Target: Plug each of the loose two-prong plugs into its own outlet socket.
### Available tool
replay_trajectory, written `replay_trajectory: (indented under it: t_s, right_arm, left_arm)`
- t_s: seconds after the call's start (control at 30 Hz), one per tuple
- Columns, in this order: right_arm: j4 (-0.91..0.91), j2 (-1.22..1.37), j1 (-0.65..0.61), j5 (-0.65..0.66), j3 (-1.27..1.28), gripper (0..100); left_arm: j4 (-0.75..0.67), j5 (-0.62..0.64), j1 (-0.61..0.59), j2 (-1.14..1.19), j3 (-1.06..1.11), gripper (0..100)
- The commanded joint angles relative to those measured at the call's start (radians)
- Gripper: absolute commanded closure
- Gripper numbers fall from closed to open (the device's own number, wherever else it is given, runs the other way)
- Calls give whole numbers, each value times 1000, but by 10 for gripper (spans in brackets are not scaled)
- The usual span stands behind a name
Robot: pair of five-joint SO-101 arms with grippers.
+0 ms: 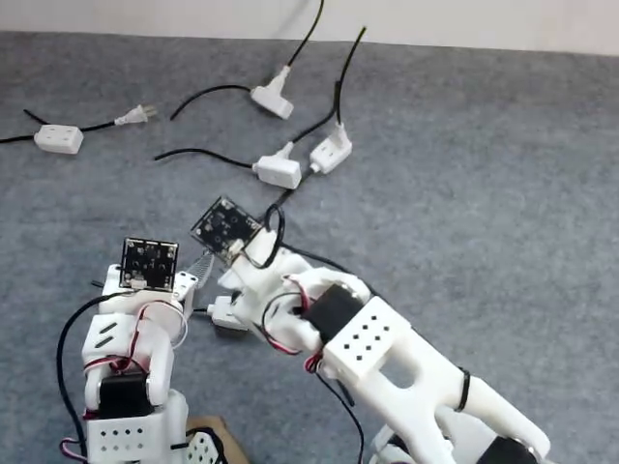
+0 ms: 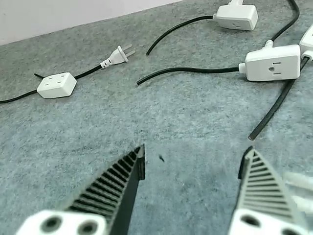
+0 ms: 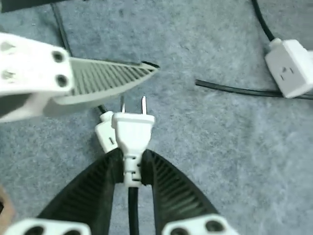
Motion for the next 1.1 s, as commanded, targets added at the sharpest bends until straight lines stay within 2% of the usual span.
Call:
replay_trajectory:
  t_s: [0.0, 0.57, 0.87, 1.07]
  right_arm:
    - [15, -41, 22, 9, -82, 991]
    - [33, -39, 15, 54, -10, 991]
    - [33, -39, -107, 52, -19, 991]
    - [33, -50, -122, 51, -19, 991]
  left_arm:
    - [9, -5, 13, 4, -5, 684]
    - [8, 28, 13, 4, -84, 684]
    - [9, 31, 15, 5, -113, 684]
    - [11, 29, 82, 5, -45, 684]
